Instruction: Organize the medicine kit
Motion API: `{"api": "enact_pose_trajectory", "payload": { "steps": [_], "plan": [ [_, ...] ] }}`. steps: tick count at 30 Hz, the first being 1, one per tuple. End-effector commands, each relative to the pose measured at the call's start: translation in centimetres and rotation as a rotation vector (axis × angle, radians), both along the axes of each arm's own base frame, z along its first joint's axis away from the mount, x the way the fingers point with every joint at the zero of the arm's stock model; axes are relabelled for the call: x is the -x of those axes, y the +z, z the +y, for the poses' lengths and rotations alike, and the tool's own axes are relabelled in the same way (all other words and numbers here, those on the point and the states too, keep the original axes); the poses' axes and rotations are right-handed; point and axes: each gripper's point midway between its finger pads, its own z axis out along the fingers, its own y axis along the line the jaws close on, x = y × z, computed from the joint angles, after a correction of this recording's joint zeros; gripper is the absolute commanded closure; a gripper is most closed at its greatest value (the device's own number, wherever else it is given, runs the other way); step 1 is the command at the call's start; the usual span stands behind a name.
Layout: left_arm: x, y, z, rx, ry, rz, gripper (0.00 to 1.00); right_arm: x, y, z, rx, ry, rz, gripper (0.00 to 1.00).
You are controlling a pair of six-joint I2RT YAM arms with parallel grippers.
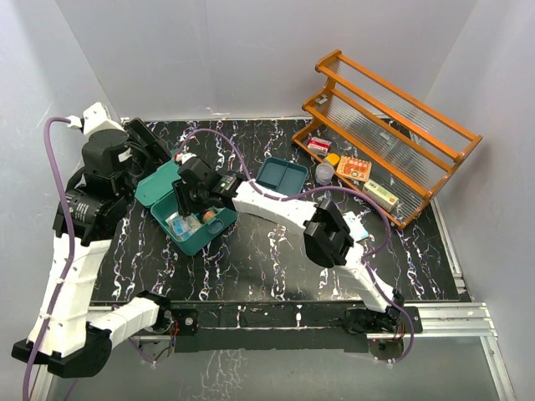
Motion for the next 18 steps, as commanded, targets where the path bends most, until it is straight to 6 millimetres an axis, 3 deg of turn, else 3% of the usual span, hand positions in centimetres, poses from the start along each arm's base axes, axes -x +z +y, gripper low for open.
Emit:
{"api": "enact_pose_trajectory", "payload": {
  "steps": [1, 4, 6, 11, 18],
  "plan": [
    [0.1, 0.9, 0.6, -0.007, 0.026, -0.02, 0.3, -2.4, 9.2, -1.7, -0.155, -0.081, -0.102, 0.59],
    [-0.1, -0.4, 0.2, -0.019, 0.003, 0.021, 0.31, -3.2, 10.7, -3.6, -0.187, -0.123, -0.109, 0.58],
    [-0.3, -2.3, -0.5, -0.033, -0.035, 0.093, 0.34, -3.7, 10.6, -5.2, -0.184, -0.157, -0.116, 0.59],
    [-0.2, -9.6, -1.5, -0.073, -0.072, 0.381, 0.53, -4.4, 9.8, -10.1, -0.139, -0.265, -0.136, 0.66],
    [2.0, -18.3, -2.0, -0.091, -0.099, 0.641, 0.66, -3.8, 9.0, -16.9, -0.064, -0.421, -0.196, 0.73]
  ]
}}
